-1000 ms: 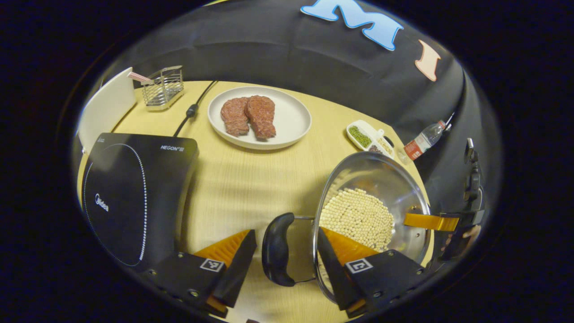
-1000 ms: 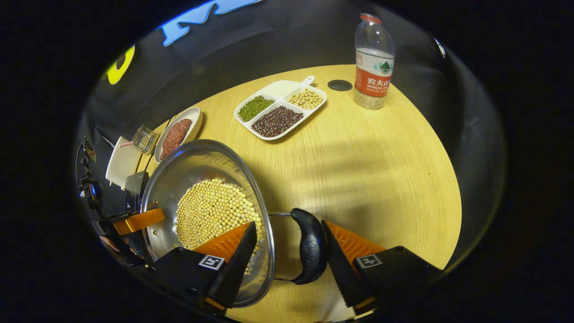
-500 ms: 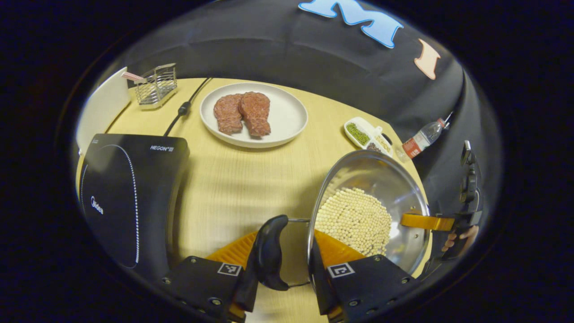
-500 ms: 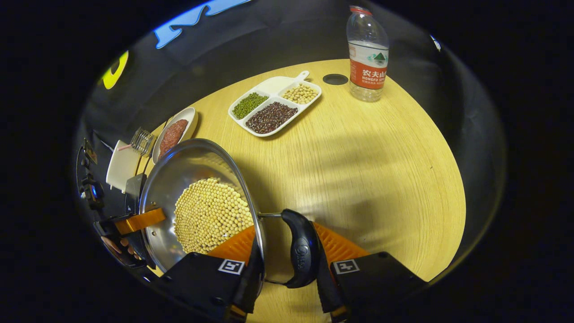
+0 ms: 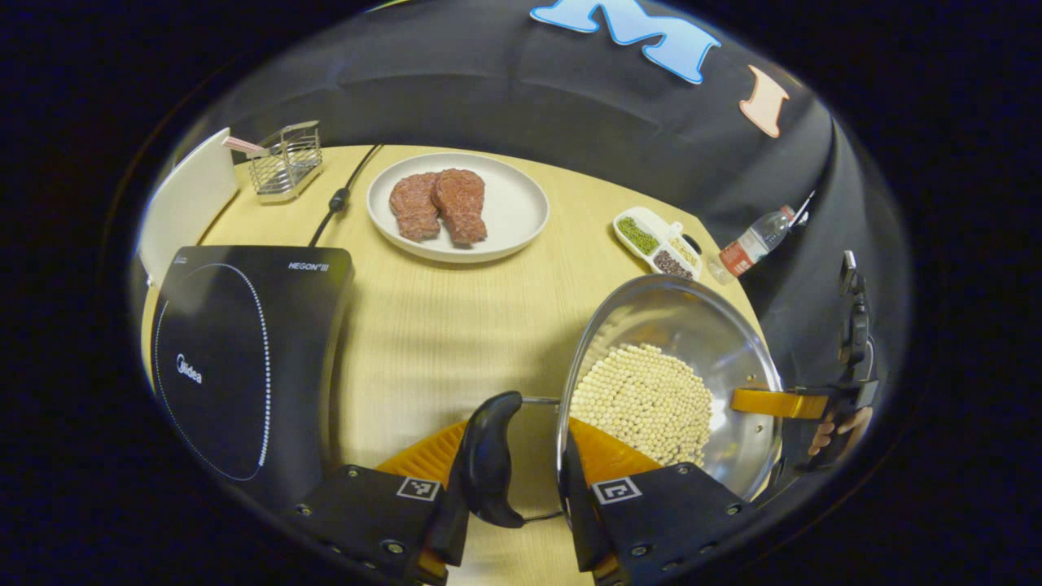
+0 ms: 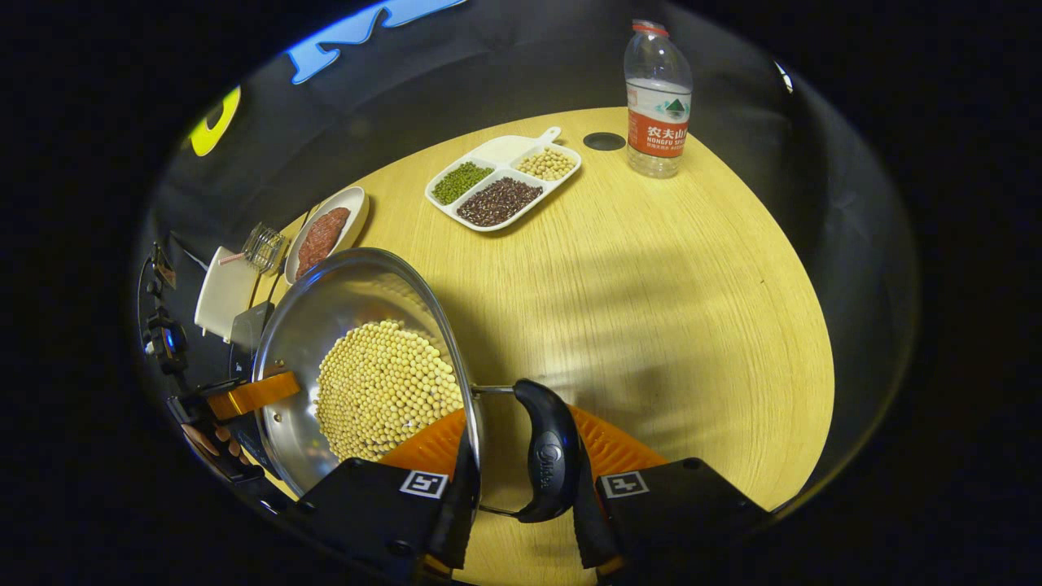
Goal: First push the handle of the pot to place it horizontally, then grasp the pot with both hands and set it on the induction cooktop.
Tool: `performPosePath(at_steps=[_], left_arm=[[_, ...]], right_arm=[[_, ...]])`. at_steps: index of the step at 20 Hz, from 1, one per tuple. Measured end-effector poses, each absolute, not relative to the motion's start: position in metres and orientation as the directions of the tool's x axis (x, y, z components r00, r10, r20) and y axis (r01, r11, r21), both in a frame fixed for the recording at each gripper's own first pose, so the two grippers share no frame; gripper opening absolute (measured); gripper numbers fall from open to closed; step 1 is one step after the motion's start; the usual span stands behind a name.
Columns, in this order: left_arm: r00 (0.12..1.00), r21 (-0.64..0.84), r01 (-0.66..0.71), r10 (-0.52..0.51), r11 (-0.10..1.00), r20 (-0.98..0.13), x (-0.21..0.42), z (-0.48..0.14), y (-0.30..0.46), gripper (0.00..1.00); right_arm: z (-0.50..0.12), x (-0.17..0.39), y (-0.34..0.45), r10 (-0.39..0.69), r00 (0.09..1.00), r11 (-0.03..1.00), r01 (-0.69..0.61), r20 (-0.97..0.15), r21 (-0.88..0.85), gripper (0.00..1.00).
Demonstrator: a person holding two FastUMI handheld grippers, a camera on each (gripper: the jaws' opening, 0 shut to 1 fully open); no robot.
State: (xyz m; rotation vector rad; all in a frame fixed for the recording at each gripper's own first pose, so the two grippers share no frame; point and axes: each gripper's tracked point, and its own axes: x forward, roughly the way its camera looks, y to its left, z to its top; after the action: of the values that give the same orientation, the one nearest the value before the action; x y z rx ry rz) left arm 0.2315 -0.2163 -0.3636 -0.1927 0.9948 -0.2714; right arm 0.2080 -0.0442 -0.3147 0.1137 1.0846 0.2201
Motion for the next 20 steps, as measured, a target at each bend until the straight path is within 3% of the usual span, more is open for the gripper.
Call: performPosePath(at_steps=[3,5,6,7,8,10,11,12,20], left_arm=[[0.521,-0.29,0.142,-0.32,0.947,-0.791,0.22,-0.348,-0.208,0.52],[0.528,-0.293,0.146,-0.325,0.945,-0.785,0.212,-0.339,-0.199,0.56],[0.529,-0.293,0.147,-0.326,0.945,-0.784,0.208,-0.334,-0.193,0.48],[0.529,-0.295,0.148,-0.327,0.944,-0.783,0.203,-0.33,-0.187,0.52],[0.531,-0.297,0.146,-0.328,0.944,-0.781,0.199,-0.326,-0.179,0.48],[0.533,-0.299,0.142,-0.327,0.944,-0.78,0.186,-0.315,-0.163,0.56],[0.537,-0.296,0.145,-0.326,0.944,-0.778,0.182,-0.309,-0.154,0.52],[0.542,-0.29,0.15,-0.324,0.945,-0.775,0.177,-0.303,-0.145,0.56],[0.558,-0.27,0.164,-0.315,0.949,-0.768,0.15,-0.274,-0.069,0.52]], right_arm=[[-0.3,0.195,-0.038,0.229,0.46,0.973,-0.127,-0.858,0.192,0.51],[-0.291,0.186,-0.031,0.228,0.47,0.973,-0.131,-0.853,0.189,0.53],[-0.286,0.18,-0.026,0.227,0.473,0.973,-0.132,-0.851,0.187,0.54],[-0.282,0.174,-0.021,0.227,0.477,0.974,-0.134,-0.849,0.185,0.54],[-0.277,0.168,-0.015,0.227,0.48,0.974,-0.136,-0.847,0.184,0.51],[-0.269,0.155,-0.001,0.228,0.492,0.973,-0.137,-0.84,0.183,0.54],[-0.265,0.147,0.006,0.232,0.496,0.972,-0.142,-0.837,0.185,0.54],[-0.261,0.139,0.015,0.238,0.498,0.971,-0.141,-0.834,0.193,0.51],[-0.249,0.093,0.08,0.266,0.487,0.964,-0.137,-0.832,0.228,0.54]])
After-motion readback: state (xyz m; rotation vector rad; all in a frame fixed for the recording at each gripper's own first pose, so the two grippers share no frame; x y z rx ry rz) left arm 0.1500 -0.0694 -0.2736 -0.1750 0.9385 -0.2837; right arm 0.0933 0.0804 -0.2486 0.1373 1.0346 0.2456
